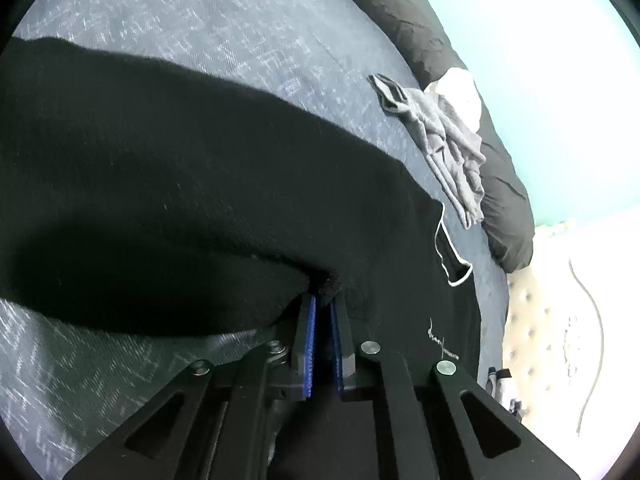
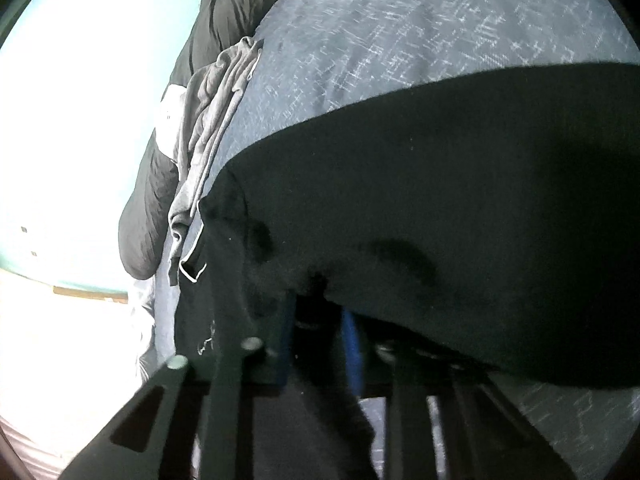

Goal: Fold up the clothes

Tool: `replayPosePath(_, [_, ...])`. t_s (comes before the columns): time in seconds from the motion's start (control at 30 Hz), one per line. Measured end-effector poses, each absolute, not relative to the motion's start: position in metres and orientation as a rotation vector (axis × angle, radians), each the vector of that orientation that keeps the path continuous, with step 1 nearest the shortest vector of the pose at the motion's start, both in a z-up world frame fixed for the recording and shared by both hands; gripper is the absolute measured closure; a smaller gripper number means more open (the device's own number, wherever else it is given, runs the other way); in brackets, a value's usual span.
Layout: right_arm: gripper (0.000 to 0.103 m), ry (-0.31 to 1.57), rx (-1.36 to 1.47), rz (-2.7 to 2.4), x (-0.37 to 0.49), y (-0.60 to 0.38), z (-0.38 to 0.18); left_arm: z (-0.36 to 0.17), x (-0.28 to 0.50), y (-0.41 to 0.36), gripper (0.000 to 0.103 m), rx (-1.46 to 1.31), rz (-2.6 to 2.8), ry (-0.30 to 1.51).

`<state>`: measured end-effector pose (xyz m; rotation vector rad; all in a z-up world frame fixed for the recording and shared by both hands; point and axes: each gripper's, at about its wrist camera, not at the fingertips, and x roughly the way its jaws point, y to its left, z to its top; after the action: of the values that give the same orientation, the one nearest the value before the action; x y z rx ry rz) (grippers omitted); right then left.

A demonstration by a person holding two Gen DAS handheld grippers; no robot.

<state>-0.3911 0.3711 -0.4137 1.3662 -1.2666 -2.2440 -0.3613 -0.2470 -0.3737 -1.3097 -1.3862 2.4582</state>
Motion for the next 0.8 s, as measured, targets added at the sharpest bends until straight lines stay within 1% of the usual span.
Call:
replayPosePath(0.03, [0.094, -1.251, 1.362, -2.254, -0.391, 0.372, -0.413, -0.373, -0.363, -0.248, 0.097, -1.309, 2.465, -1.378])
replayPosePath(0.23, [0.097, -1.204, 1.329, -2.291, -0.394, 0.375, -0.408, -0.368, -0.373, -0.253, 0.097, -1.311, 2.5, -1.355])
replayPosePath(0.53, [0.096, -1.21, 1.352, -2.279, -0.391, 0.38, -0.404, -0.367, -0.363, -0.249, 0.094, -1.389, 2.498, -1.307])
replayPosePath(0.63, [0.096, -1.193, 1.371, -2.278, -0.382, 0.385, -0.4, -0.362, -0.353, -0.25, 0.096, -1.425, 2.512, -1.272])
replayPosePath(0.8, [0.095, -1.166, 1.404, -2.274, -0.368, 0.394, -0.393, -0.356, -0.334, -0.258, 0.096, -1.466, 2.499, -1.248])
